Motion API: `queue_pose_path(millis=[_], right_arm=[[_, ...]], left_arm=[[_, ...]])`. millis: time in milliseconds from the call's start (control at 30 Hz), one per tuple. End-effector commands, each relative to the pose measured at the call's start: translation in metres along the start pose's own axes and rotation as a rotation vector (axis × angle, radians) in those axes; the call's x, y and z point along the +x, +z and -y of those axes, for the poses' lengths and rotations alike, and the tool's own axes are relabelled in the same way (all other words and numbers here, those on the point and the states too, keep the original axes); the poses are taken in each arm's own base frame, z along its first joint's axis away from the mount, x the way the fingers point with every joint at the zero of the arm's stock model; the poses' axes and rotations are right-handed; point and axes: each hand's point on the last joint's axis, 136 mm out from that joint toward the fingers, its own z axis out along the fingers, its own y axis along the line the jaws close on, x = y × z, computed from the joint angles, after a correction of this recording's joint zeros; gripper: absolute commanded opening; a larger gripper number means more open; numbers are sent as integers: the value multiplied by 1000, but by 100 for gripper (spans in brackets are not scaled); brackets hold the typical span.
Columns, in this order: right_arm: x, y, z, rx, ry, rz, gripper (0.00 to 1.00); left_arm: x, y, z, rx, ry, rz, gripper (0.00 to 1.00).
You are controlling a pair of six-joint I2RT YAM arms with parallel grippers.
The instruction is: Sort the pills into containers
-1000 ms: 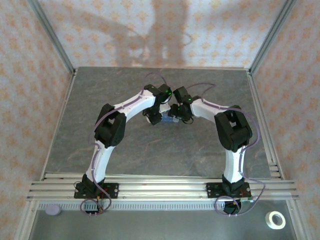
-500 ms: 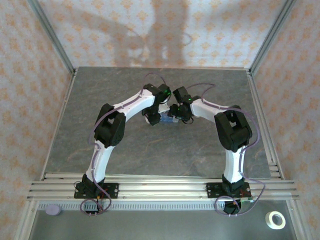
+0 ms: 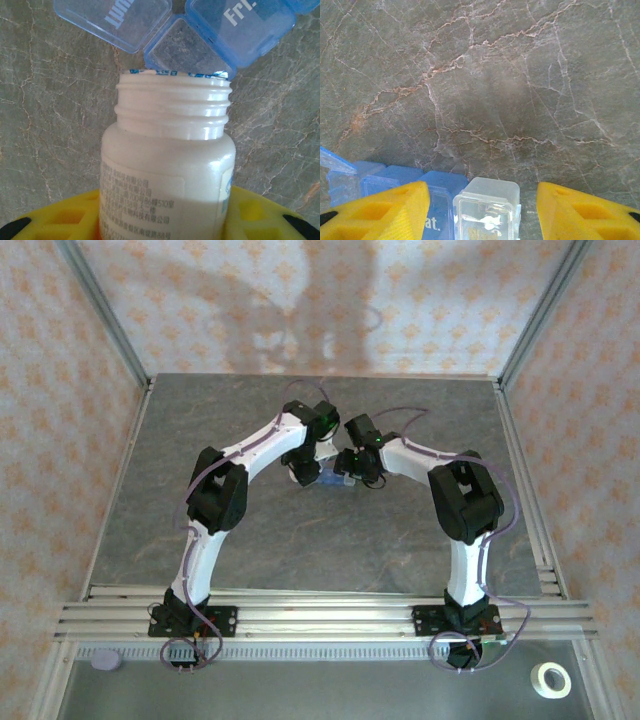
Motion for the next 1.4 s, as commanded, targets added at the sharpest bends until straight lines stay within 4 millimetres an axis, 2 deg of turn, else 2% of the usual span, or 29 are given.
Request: queue_pose_path(millis=[0, 367, 767, 1133, 1367], right_arm=[[21, 3, 10, 39, 1, -56, 59], [22, 1, 2, 24, -1, -56, 59], [23, 3, 4, 31, -4, -59, 59], [23, 3, 4, 31, -4, -60, 59], [25, 2, 3, 27, -2, -63, 59]], left_arm=[[6, -4, 0, 10, 19, -27, 0], [8, 7, 1, 17, 26, -59, 0], [13, 18, 3, 23, 33, -94, 0], [11, -6, -10, -38, 19, -56, 0], [15, -7, -11, -47, 27, -78, 0]])
